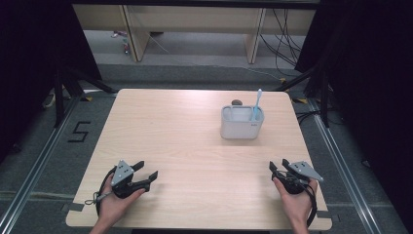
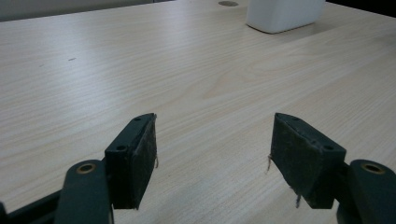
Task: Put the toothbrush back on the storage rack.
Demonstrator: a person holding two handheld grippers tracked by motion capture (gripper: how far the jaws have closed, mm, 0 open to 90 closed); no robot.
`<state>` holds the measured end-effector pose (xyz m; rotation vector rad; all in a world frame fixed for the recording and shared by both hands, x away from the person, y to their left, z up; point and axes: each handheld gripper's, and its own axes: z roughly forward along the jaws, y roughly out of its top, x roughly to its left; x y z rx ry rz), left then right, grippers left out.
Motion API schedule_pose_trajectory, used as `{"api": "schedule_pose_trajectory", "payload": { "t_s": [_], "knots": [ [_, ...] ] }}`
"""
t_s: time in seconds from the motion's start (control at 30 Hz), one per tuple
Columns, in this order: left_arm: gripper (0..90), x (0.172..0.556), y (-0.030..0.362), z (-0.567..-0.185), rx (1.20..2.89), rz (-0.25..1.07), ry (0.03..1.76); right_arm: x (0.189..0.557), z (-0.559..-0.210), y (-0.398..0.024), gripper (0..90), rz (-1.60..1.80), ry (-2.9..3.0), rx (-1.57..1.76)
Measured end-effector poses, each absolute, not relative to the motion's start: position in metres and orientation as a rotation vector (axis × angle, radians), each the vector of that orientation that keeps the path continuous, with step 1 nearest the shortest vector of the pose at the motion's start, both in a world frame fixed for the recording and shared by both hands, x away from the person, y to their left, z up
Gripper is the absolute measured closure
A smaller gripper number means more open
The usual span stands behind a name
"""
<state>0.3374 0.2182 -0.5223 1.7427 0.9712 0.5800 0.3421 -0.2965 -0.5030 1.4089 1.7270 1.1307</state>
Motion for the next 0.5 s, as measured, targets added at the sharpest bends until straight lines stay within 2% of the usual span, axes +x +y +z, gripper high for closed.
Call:
{"api": "schedule_pose_trajectory", "payload": {
  "t_s": [0.5],
  "knots": [
    [30.8,0.3377,0.2182,-0.5223,1.746,0.575,0.967,0.3386,-0.508,-0.2945,47.0,1.153,1.723,1.394]
  ]
}}
